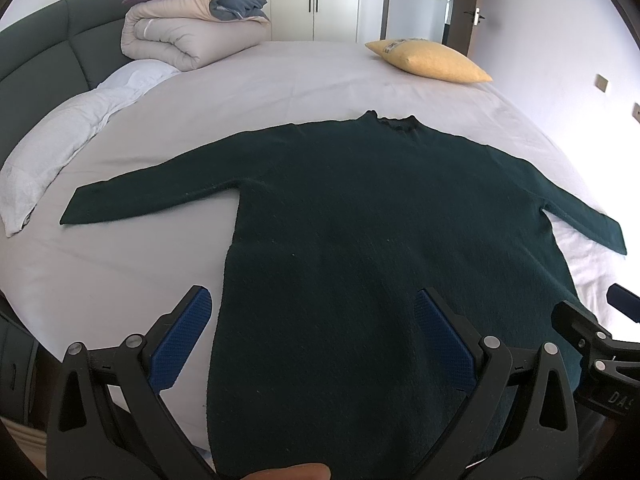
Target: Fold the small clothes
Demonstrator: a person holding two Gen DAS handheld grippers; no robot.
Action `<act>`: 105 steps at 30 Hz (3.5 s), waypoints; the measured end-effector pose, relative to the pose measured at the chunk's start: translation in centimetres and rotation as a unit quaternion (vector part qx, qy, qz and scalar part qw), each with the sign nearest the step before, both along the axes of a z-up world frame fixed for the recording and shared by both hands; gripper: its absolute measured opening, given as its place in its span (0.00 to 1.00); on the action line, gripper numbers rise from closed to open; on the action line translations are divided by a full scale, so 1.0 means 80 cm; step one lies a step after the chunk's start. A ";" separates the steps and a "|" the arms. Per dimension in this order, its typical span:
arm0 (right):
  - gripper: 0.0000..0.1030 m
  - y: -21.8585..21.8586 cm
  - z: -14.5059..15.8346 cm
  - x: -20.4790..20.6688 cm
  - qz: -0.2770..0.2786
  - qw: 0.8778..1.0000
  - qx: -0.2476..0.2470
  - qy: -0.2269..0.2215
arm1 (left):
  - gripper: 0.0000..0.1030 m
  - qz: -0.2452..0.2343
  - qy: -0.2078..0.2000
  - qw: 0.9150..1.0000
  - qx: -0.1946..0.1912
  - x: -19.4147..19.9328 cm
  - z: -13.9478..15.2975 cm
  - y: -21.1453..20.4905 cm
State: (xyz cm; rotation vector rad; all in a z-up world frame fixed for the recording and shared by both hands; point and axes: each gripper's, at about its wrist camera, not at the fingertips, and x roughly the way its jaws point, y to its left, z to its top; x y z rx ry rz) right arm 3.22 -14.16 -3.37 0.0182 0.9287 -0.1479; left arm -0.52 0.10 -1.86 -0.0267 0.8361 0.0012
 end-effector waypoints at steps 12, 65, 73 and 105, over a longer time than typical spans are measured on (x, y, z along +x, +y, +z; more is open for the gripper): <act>1.00 0.000 -0.001 0.000 0.000 1.000 -0.001 0.000 | 1.00 -0.001 0.004 1.000 0.000 -0.004 -0.005 -0.001; 1.00 0.002 -0.014 -0.019 0.000 1.000 0.000 0.011 | 1.00 -0.001 0.017 1.000 -0.005 0.006 -0.008 0.004; 1.00 -0.006 -0.017 -0.013 -0.003 1.000 0.006 0.015 | 1.00 -0.004 0.030 0.999 -0.010 0.017 -0.022 0.000; 0.94 -0.583 -0.076 -0.021 -0.414 0.829 0.324 -0.189 | 1.00 -0.054 0.026 0.995 -0.082 0.160 -0.051 -0.057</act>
